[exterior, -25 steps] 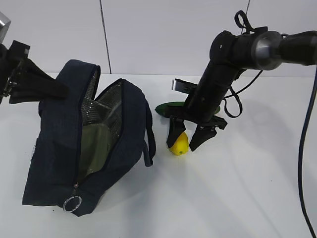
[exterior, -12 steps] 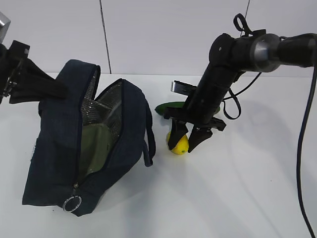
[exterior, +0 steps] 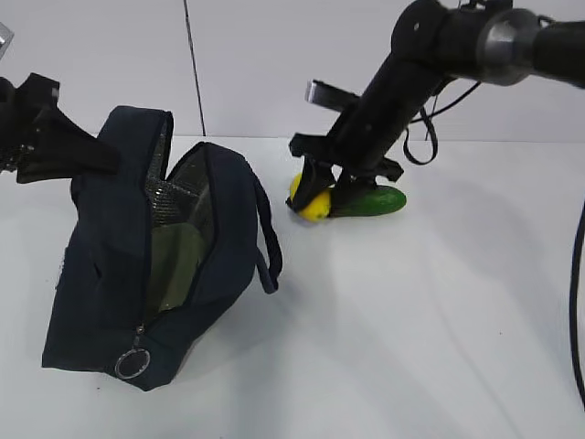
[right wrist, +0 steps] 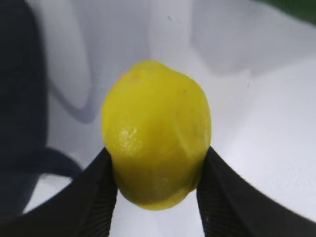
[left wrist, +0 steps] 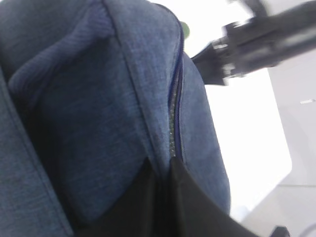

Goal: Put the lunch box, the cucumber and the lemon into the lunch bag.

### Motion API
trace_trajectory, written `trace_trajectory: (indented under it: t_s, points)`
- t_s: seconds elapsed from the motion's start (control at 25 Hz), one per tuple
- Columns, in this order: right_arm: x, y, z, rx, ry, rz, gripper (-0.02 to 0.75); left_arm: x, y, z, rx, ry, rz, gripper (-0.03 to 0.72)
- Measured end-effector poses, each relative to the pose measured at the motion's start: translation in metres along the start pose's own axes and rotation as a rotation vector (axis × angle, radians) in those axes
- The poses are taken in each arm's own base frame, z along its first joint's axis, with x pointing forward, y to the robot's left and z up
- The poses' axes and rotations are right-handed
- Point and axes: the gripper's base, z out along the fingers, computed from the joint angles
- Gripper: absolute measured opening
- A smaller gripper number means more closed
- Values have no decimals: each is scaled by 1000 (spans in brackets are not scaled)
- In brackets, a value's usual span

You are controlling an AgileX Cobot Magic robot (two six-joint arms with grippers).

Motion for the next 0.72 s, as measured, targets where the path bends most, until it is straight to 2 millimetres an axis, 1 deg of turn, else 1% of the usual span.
trace_trajectory:
  t_s: [0.12, 0.2, 0.24, 0.32, 0.4, 0.44, 0.72]
  points:
    - [-4, 19, -31, -28, -79, -33, 369, -2, 2, 0, -25, -27, 0, 8]
    - [-3, 32, -49, -74, -121, -51, 368, -4, 3, 0, -35, -39, -1, 8]
    - [-2, 39, -57, -109, -138, -58, 368, -4, 3, 0, -38, -43, -1, 8]
    - [-1, 54, -66, -189, -166, -83, 368, -4, 4, 0, -39, -44, -1, 8]
    - [0, 68, -69, -274, -181, -109, 368, -4, 4, 0, -39, -44, -1, 8]
    - [0, 76, -67, -304, -181, -131, 368, -4, 3, 0, -36, -41, -1, 8]
    - [13, 124, -47, -371, -139, -282, 368, 0, 0, 0, 4, 2, -1, 8]
